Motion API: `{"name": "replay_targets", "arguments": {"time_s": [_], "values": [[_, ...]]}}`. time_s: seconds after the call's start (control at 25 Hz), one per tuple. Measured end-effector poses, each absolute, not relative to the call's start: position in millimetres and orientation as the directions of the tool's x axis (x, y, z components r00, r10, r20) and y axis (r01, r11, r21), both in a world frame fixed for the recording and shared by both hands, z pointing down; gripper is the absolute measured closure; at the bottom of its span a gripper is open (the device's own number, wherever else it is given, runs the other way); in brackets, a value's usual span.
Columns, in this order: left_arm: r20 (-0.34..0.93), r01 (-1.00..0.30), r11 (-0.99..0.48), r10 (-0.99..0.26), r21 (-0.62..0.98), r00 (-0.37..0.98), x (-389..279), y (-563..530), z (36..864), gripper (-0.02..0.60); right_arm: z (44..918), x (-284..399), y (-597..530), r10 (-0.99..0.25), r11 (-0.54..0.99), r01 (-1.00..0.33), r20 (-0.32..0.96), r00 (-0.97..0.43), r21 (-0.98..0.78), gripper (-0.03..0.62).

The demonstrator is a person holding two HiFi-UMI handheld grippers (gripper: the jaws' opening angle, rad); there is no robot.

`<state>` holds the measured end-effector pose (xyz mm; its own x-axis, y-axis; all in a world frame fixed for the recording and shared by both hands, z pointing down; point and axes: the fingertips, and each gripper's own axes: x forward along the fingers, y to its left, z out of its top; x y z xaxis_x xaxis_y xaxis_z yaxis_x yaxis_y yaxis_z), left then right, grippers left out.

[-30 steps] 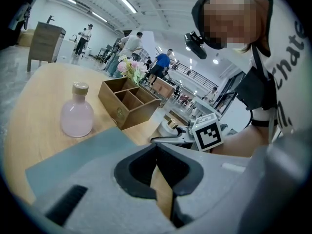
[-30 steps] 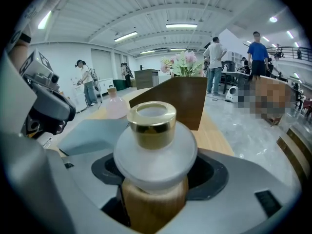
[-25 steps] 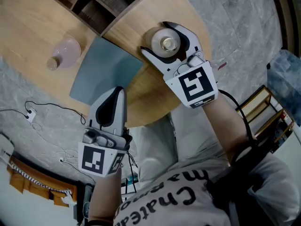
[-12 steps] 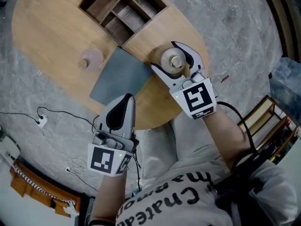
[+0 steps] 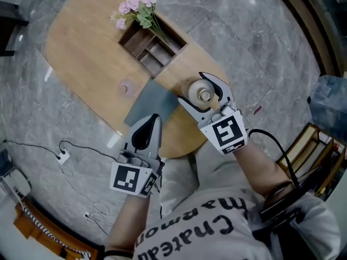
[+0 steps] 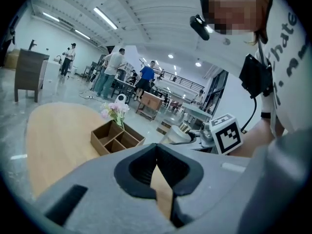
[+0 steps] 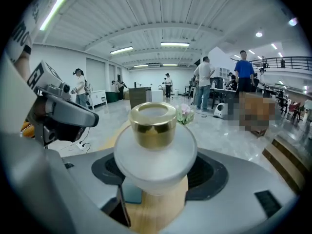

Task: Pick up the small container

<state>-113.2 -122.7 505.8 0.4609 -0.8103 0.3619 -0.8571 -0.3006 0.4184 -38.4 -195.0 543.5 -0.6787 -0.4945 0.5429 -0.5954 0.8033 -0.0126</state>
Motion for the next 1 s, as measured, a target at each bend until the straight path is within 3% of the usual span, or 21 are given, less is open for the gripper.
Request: {"name": "replay_targets", "arguments": {"time_s": [0.32,1.0], "values": [[0.313,-0.872,-0.296,-0.848,0.390,0.428,-121,-124,444,0.568,446,-47,-196,-0.559,0.800,-0.597,0.436,-0.706,0.059,0.266],[0.049,-0.819,-0.507,-0.842,0.271,0.537,-89,-109,254,0.568,230,-43,-142,-0.663,0.748,-0.643,0.154,-0.732,0.162,0.266]]}}
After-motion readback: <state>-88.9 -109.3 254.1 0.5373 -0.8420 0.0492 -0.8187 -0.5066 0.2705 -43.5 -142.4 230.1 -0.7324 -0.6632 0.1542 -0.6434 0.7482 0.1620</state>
